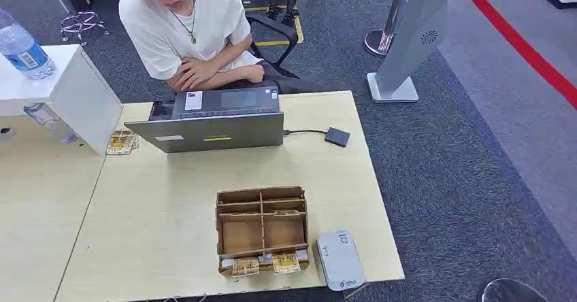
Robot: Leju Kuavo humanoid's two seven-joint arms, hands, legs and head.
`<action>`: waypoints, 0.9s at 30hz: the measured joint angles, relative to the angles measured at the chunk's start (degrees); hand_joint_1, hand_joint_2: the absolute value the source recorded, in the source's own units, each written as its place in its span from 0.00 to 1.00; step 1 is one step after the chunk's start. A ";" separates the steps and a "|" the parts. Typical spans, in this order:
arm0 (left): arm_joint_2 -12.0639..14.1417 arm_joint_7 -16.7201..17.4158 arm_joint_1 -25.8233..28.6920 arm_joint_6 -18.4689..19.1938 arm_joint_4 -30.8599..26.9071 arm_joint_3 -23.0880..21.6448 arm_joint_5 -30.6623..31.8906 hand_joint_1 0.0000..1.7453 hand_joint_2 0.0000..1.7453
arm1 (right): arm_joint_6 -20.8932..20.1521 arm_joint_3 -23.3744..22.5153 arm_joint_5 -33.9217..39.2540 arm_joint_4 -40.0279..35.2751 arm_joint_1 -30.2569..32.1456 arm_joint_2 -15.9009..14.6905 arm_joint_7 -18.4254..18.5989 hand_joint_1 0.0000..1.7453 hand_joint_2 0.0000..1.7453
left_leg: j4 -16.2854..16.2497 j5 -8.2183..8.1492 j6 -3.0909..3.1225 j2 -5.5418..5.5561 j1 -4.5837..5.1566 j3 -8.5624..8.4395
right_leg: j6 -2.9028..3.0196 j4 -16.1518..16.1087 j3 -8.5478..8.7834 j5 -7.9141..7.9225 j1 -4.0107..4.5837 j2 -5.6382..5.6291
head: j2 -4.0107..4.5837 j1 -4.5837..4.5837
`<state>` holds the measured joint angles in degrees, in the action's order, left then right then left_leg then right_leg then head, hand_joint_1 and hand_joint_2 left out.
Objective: Pass the card to the sensor for recognition and then transmit it.
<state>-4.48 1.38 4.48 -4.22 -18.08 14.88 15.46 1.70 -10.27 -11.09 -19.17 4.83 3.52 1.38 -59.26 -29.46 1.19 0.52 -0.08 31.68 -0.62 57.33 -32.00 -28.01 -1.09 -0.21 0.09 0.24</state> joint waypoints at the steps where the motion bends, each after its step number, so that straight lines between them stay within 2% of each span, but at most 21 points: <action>1: -0.09 0.00 -0.17 0.02 0.00 0.13 1.04 0.00 1.00 | 0.00 -0.02 0.09 0.00 -0.16 0.00 0.00 0.00 1.00 | 0.00 0.00 0.00 0.00 0.00 0.00 | 0.00 0.00 0.00 0.00 0.01 0.00 | 0.00 0.00; 10: -1.55 1.18 -1.97 -2.47 0.02 4.70 13.79 0.00 1.00 | 1.01 -2.82 -6.91 0.37 -1.93 0.63 0.00 0.00 1.00 | 0.00 0.00 0.00 0.00 -0.01 -0.01 | 0.00 0.00 0.01 0.00 0.01 -0.02 | 0.00 0.00; 20: -3.87 2.21 -4.73 -6.14 0.35 12.40 28.98 0.00 1.00 | 1.92 -7.98 -16.68 1.71 -4.44 1.71 -0.98 0.00 1.00 | 0.00 0.00 0.00 0.00 -0.01 -0.01 | 0.00 0.00 0.04 0.00 0.01 -0.02 | 0.00 0.00; 21: -4.22 2.14 -5.05 -6.25 0.57 13.29 29.13 0.00 1.00 | 1.94 -8.48 -16.93 1.88 -4.74 1.84 -1.03 0.00 0.00 | 0.00 0.00 0.00 0.00 -0.01 -0.01 | 0.00 0.00 0.04 0.00 0.01 -0.01 | 0.00 -0.02; 22: -4.33 2.10 -5.26 -6.40 0.68 14.08 29.72 0.00 0.00 | 2.08 -8.85 -17.59 2.05 -4.99 1.88 -1.20 0.00 0.00 | 0.00 0.00 0.00 0.00 -0.01 -0.01 | 0.00 0.00 0.04 0.00 0.01 -0.01 | 0.00 0.00; 27: -5.44 1.59 -6.32 -8.37 1.46 18.21 37.33 0.00 0.00 | 2.32 -10.78 -23.87 2.69 -6.49 2.08 -3.50 0.00 0.00 | 0.00 0.00 0.00 0.00 -0.01 -0.01 | 0.00 0.00 0.03 0.00 0.01 -0.01 | 0.00 -0.02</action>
<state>-9.92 2.97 -1.84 -12.59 -16.61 33.09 52.79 4.02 -21.05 -34.95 -16.48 -1.66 5.60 -2.12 -59.26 -29.46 1.19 0.53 -0.09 31.68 -0.62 57.33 -31.97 -28.01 -1.09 -0.22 0.09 0.22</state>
